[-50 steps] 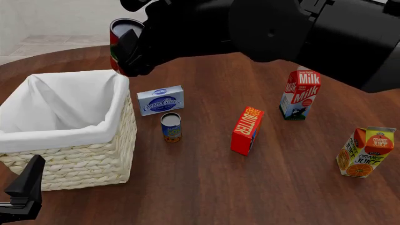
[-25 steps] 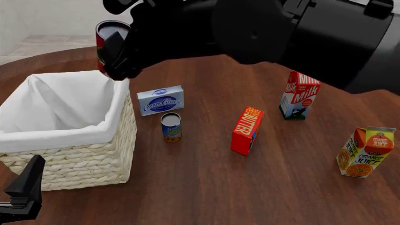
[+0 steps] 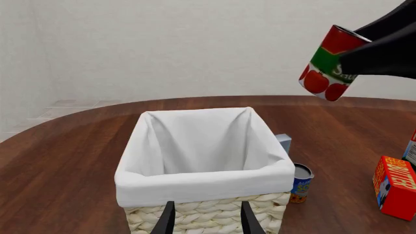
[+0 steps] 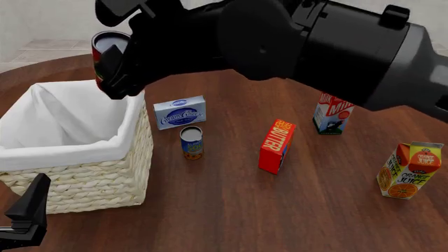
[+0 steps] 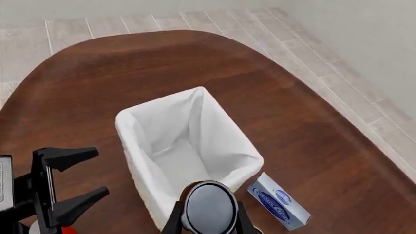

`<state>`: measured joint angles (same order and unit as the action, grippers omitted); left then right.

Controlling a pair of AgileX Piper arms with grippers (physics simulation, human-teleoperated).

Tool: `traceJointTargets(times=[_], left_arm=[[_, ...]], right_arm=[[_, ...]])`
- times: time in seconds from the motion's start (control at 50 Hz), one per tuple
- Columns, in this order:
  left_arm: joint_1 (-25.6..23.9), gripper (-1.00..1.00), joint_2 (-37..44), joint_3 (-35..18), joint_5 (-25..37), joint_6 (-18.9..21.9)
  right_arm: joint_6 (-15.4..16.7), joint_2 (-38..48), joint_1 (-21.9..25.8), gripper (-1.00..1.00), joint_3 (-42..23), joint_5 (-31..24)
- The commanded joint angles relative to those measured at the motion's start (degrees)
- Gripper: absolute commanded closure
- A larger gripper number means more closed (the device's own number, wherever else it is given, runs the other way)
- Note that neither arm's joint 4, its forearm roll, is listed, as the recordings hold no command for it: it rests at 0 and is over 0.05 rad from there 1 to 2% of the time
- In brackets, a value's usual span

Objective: Pick up the alphabet soup and the tomato sauce, and put them in the basket.

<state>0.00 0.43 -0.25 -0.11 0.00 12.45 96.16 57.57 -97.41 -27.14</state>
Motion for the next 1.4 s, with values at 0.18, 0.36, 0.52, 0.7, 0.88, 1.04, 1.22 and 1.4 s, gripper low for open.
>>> traceJointTargets(times=[0.18,0.36,0.52,0.7,0.88,1.04,1.22,1.4], left_arm=[[0.0,-1.0,0.0,0.0,0.0,0.0],[0.0,-1.0,0.0,0.0,0.0,0.0],[0.0,-1.0,0.0,0.0,0.0,0.0],[0.0,-1.0,0.0,0.0,0.0,0.0],[0.0,-1.0,0.0,0.0,0.0,0.0],[0.0,-1.0,0.0,0.0,0.0,0.0],[0.0,-1.0,0.0,0.0,0.0,0.0],[0.0,-1.0,0.0,0.0,0.0,0.0]], right_arm=[[-0.8,2.0,0.6,1.0,-1.2,0.3],[-0.9,2.8,1.2,1.0,-1.3,0.5],[-0.6,3.5,1.3,1.0,-1.6,0.5],[-0.4,4.5,1.2,1.0,-2.0,0.7],[-0.1,6.4,0.7,1.0,-2.6,1.2],[0.2,7.9,0.3,1.0,-3.3,1.6],[0.4,9.3,0.2,1.0,-4.6,1.4],[0.6,10.1,0.6,1.0,-6.0,1.0]])
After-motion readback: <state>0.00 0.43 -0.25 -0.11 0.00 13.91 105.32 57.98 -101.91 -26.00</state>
